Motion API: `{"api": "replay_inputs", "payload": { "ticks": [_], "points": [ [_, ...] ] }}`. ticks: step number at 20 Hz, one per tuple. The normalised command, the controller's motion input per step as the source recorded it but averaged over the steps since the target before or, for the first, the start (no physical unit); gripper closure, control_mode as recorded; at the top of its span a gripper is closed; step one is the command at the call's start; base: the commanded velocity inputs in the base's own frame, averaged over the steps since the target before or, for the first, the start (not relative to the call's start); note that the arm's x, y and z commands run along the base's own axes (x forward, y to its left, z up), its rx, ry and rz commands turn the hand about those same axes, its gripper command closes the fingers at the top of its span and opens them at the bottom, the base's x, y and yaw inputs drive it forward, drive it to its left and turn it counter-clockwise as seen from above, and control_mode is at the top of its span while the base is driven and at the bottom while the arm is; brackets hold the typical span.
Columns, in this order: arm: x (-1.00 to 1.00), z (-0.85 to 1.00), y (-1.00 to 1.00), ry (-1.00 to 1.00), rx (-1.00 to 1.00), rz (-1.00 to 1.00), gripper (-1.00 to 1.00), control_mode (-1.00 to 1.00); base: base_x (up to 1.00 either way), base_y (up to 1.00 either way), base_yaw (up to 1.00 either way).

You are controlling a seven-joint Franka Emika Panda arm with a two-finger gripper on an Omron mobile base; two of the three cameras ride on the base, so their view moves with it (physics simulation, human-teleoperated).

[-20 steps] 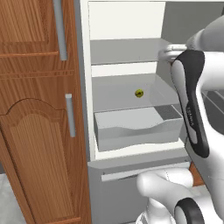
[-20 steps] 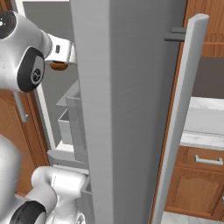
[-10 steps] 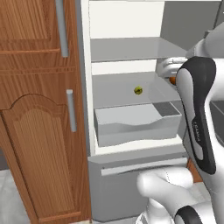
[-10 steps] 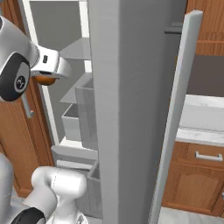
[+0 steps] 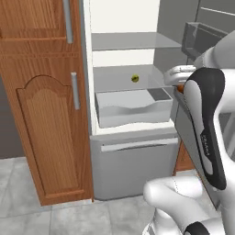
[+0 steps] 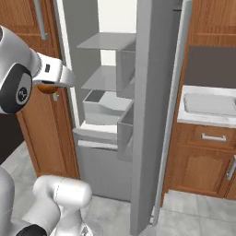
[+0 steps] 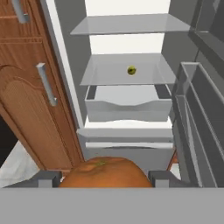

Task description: Pick the tangerine and pear from the fridge and place them inside the tupperware on the counter.

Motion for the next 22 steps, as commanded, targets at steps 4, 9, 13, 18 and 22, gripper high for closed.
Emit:
{"api": "replay_inputs", "payload": {
  "ticks": [4,9,13,18,22],
  "points": [
    [0.00,0.00,0.00,0.00,0.00,0.00,1.00,1.00,-0.99,0.00,0.00],
    [0.00,0.00,0.00,0.00,0.00,0.00,1.00,1.00,-0.99,-0.02,0.00],
    [0.00,0.00,0.00,0.00,0.00,0.00,1.00,1.00,-0.76,-0.26,0.00],
    [0.00,0.00,0.00,0.00,0.00,0.00,1.00,1.00,-0.40,-0.71,0.00],
    [0.00,0.00,0.00,0.00,0.00,0.00,1.00,1.00,-0.13,-0.99,0.00]
  ]
}}
